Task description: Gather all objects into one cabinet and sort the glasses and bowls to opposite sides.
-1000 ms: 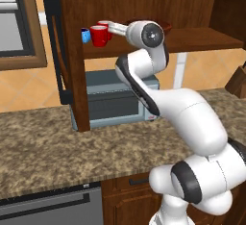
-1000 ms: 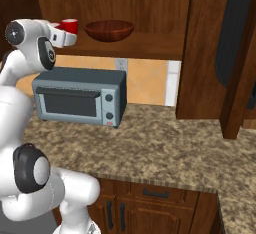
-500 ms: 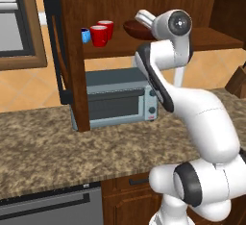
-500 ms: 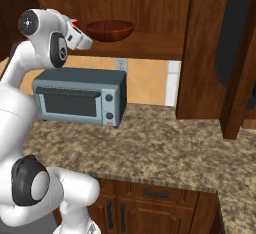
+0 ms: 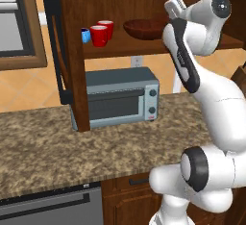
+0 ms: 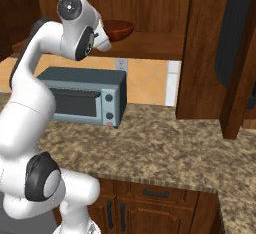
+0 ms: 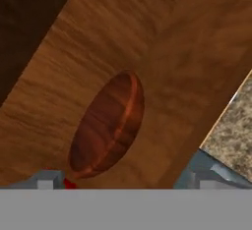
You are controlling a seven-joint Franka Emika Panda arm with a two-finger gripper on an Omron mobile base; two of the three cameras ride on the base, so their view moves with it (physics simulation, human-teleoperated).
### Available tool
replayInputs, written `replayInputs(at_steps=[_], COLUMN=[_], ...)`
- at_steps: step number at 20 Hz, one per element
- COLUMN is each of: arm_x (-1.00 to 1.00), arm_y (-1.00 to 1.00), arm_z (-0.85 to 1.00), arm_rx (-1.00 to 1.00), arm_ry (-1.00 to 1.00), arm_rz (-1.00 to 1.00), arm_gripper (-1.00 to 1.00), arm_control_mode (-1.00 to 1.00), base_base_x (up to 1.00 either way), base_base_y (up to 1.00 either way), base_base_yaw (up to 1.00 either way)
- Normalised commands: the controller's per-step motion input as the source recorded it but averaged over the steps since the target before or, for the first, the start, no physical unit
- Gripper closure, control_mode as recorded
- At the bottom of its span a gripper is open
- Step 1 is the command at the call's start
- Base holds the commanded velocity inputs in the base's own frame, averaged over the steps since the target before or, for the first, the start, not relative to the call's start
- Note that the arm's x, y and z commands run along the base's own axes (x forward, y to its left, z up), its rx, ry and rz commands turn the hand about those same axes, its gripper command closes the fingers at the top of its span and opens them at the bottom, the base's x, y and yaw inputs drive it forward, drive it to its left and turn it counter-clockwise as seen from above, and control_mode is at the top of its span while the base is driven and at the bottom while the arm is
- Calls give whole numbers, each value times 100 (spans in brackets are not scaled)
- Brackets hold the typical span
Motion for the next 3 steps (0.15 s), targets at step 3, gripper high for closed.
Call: replayInputs(at_steps=[3], arm_x=[6], arm_y=[-27], arm_z=[0], arm_rx=[34], arm_ry=[9], arm_rz=[0], arm_gripper=[-100], arm_control_mode=[-100], base_base_x=[0], base_base_y=[0], base_base_yaw=[0])
